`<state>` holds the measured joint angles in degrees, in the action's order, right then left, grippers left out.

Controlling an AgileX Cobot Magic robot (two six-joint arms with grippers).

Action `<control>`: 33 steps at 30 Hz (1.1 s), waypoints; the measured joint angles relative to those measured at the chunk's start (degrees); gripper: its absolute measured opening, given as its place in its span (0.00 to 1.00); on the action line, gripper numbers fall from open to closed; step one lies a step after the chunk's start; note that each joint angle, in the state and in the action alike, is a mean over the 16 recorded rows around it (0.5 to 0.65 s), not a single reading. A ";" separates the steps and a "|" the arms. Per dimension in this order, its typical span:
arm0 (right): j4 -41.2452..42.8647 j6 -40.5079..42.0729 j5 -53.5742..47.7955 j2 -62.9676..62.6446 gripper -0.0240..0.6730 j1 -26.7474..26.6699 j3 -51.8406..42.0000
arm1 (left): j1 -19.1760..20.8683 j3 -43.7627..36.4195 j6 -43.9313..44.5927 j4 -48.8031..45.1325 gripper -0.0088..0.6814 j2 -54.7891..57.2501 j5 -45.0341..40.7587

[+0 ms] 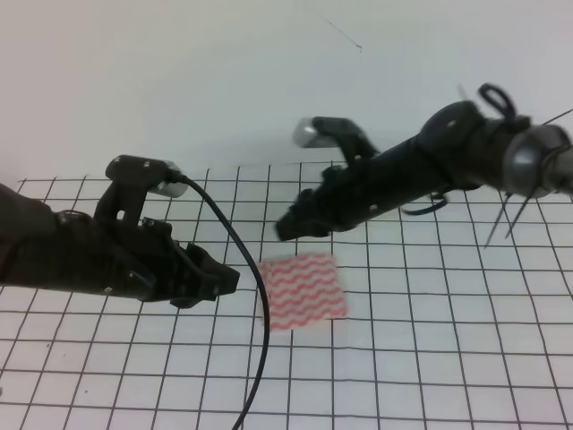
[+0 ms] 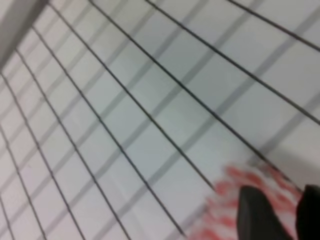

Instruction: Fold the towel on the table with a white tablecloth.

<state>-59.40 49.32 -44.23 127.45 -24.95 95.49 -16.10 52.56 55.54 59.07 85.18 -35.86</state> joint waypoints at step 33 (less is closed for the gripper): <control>19.44 -9.55 -7.25 2.84 0.04 3.55 0.04 | -5.94 14.61 10.46 7.79 0.36 28.61 12.20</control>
<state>-39.97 39.77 -51.48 130.29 -21.40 95.52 -22.04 67.16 65.99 66.85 113.79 -23.66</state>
